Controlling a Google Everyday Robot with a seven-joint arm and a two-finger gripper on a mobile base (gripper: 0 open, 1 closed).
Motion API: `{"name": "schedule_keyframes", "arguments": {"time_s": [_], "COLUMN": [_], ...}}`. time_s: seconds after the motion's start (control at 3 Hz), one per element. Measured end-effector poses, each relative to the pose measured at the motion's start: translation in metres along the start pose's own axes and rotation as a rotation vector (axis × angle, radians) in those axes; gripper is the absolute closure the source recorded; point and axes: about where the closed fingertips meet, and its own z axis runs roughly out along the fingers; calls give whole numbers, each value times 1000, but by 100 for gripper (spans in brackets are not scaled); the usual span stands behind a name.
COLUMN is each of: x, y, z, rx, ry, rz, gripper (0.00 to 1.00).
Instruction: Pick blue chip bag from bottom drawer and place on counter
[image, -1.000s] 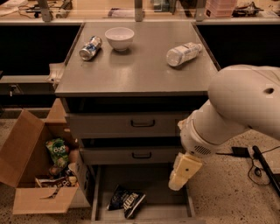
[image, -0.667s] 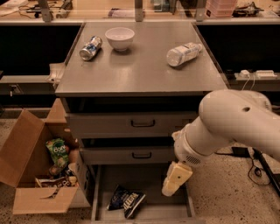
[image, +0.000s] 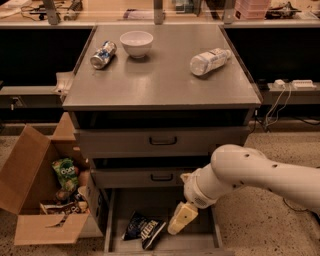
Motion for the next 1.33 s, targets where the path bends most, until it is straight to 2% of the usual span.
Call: {"name": "schedule_keyframes", "arguments": {"time_s": [0.33,0.67,1.0,1.33], "x": [-4,5,25,25], "y": [7,15,33,33], "z": [41,92,167,167], "rx": [-55,-105,-196,-196], "ry": [-45,-117,-192,-192], "rz": [17,52,117,117], "gripper": [0,0,0,0]}}
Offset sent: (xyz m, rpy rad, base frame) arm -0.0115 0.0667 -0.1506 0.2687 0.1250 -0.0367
